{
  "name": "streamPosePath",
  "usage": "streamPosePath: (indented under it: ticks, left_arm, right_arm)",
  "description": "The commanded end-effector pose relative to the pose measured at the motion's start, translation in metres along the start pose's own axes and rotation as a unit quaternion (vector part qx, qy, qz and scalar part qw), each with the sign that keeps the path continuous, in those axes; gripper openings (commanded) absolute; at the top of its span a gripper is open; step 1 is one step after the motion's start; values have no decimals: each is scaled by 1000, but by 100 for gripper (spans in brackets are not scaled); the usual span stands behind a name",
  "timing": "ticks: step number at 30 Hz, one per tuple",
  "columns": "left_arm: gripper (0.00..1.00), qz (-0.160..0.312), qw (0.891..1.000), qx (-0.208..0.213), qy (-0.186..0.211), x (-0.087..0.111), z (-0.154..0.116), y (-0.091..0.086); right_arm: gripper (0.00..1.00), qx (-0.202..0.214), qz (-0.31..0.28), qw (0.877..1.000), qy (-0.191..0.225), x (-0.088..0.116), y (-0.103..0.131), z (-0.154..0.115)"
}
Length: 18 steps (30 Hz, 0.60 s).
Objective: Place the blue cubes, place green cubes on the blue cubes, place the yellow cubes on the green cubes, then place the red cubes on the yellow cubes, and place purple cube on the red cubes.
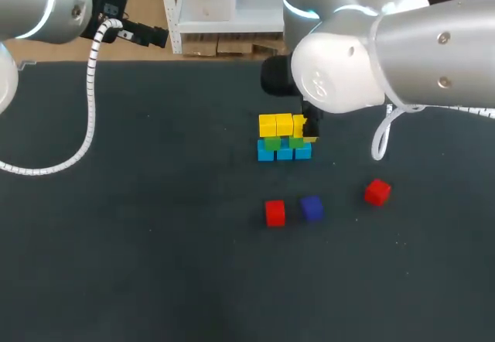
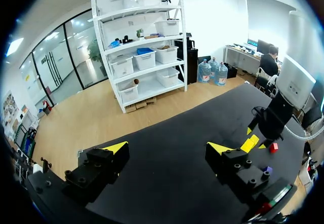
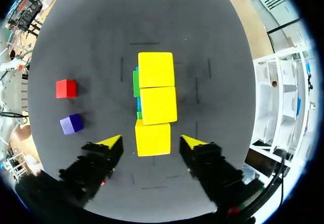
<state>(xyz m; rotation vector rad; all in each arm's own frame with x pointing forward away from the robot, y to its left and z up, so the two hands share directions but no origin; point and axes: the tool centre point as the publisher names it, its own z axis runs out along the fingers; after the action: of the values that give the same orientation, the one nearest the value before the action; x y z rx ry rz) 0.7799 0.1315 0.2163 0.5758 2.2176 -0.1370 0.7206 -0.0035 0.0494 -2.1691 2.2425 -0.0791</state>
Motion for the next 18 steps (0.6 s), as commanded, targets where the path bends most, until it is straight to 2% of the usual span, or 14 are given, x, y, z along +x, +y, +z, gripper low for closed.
streamPosePath:
  ticks: [1, 11, 18]
  left_arm:
    - [100, 0, 1000, 1, -1, 1, 0, 0]
    - [100, 0, 1000, 1, -1, 1, 0, 0]
    - [100, 0, 1000, 1, -1, 1, 0, 0]
  right_arm:
    - [92, 2, 3, 1000, 1, 0, -3, 1]
    - [87, 27, 13, 1000, 1, -1, -9, 1]
    - [71, 35, 16, 999, 0, -2, -11, 1]
